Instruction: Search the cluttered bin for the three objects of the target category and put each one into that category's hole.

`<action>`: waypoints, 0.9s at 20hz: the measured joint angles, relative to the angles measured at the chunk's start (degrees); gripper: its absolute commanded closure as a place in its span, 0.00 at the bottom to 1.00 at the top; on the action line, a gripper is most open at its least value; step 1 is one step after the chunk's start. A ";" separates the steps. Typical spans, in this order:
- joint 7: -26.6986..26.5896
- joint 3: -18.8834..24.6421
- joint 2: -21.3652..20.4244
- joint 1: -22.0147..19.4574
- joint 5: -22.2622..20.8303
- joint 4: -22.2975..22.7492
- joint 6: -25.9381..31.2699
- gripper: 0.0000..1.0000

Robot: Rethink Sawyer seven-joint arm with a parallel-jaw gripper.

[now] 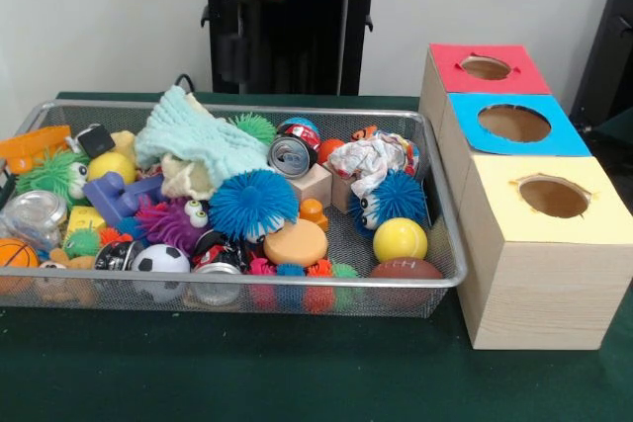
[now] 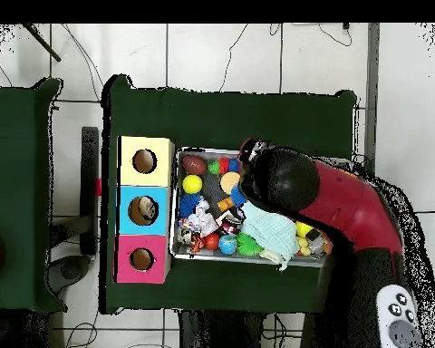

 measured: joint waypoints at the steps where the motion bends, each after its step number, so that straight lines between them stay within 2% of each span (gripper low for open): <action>1: -0.05 0.41 0.01 -0.52 -0.32 -0.12 0.00 1.00; 6: -0.09 4.52 0.20 -4.15 -2.77 -0.71 0.01 1.00; 18: -0.57 13.59 2.53 -9.44 -8.67 -2.76 0.27 1.00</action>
